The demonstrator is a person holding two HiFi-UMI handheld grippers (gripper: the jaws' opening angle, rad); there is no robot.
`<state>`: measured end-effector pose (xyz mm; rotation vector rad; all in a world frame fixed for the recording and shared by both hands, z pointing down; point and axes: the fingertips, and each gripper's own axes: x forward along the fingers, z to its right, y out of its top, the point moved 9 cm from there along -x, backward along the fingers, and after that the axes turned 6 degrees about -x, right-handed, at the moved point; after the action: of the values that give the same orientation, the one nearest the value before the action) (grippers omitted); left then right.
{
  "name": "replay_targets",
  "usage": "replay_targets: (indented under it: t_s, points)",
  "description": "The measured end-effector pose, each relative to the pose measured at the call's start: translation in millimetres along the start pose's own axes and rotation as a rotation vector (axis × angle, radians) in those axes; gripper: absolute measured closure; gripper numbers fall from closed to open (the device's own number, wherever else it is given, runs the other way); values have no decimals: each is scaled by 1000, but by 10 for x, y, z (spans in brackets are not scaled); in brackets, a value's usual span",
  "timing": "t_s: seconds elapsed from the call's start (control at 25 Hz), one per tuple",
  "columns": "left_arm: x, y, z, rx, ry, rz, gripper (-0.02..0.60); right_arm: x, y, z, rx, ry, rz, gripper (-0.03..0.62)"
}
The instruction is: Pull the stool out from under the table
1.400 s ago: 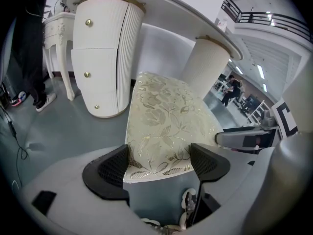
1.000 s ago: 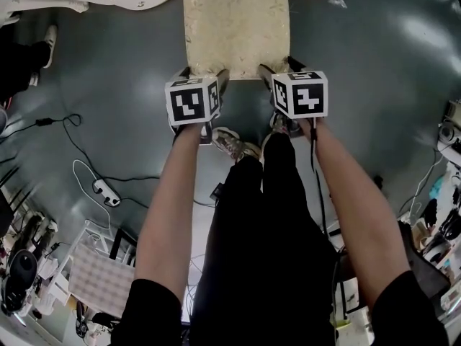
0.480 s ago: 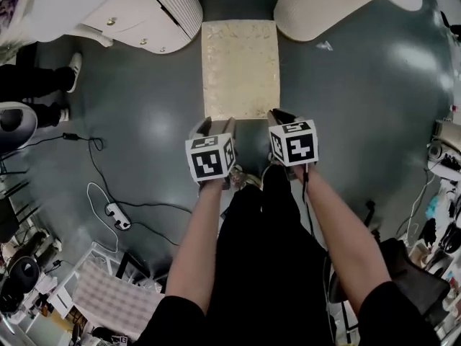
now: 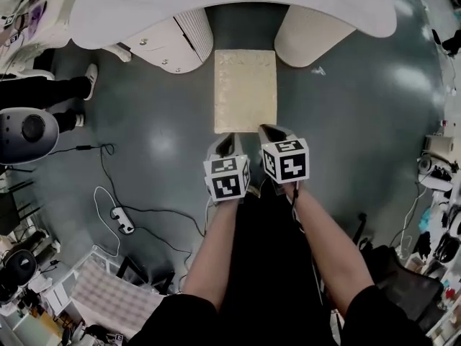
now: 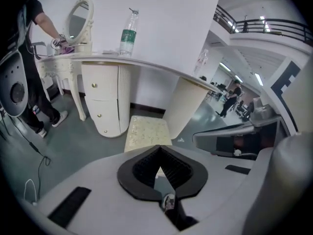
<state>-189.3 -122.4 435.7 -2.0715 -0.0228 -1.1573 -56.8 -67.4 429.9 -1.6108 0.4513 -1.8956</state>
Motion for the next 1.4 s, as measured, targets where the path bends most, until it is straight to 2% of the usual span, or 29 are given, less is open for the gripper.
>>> replay_targets:
  t_s: [0.2,0.4,0.68,1.04,1.4]
  points:
    - [-376,120,92,2,-22,37,575,-321,171,-283,-50,17,45,588]
    - [-605,349,324,-6,-54,93,575,-732,391,-278,-135,3,126,588]
    - [-1171,642,814,-20,-61,244,575,-1556,613,-267,-157,-19,299,588]
    - [-1882,865,1781,89,-107,484,575,-2854,737,-36,-231,-76,574,588]
    - [-2461,837,3055,239,-238,699,575,-4338,373,444,-259,-205,834,588]
